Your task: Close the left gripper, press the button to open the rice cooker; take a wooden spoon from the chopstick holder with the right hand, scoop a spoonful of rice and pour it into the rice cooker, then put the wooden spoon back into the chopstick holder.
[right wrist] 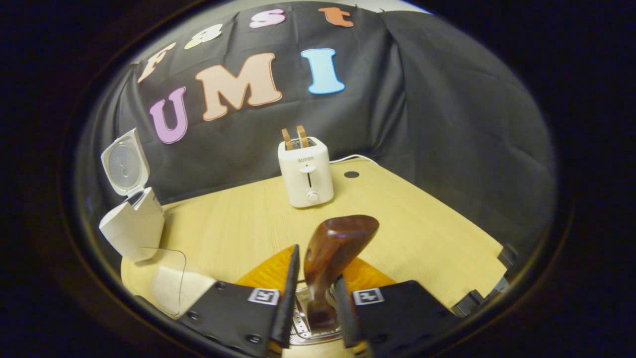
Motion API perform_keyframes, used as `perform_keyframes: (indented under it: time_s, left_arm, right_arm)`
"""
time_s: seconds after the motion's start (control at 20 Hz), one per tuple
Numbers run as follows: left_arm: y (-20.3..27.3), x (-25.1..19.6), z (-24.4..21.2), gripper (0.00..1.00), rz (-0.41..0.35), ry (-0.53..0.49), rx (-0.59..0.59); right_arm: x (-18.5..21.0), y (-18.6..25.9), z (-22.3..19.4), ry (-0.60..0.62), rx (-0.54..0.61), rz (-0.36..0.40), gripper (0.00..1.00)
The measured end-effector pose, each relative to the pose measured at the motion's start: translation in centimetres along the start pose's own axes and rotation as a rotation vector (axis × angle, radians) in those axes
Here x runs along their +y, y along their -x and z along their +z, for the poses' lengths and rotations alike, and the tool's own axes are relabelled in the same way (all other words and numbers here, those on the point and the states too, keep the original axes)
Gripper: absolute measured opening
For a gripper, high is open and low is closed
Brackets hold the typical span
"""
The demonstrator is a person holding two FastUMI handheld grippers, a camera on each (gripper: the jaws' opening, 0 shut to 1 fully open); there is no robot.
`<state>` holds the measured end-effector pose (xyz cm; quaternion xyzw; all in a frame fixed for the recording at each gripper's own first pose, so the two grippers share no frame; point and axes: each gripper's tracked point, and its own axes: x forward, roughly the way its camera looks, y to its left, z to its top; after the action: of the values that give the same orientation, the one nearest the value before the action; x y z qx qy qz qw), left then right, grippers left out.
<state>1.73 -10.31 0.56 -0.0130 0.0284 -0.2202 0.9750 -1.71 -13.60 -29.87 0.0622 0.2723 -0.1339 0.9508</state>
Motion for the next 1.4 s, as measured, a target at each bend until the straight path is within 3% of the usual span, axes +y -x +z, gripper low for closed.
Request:
perform_keyframes:
  time_s: [0.3, 0.65, 0.9, 1.25, 1.4]
  left_arm:
    - [-0.3, 1.0, -0.2, 0.92, 0.022, 0.01, 0.005]
    - [-4.0, 7.5, 0.6, 0.92, 0.128, -0.006, 0.022]
    - [-8.4, 12.9, 2.8, 0.94, 0.204, -0.023, -0.003]
    - [-15.5, 15.6, 5.3, 0.92, 0.176, -0.035, -0.02]
    - [-18.7, 18.0, 5.8, 0.94, 0.206, -0.011, -0.02]
  right_arm:
    - [-1.9, 2.2, 3.9, -0.004, -0.094, -0.052, 1.0]
    - [-0.6, 6.1, 9.9, 0.03, -0.214, -0.018, 1.0]
    - [0.5, 8.1, 11.9, 0.065, -0.262, -0.011, 1.0]
    - [3.0, 10.3, 11.2, 0.096, -0.279, -0.03, 1.0]
    - [4.6, 11.2, 10.9, 0.115, -0.287, -0.028, 1.0]
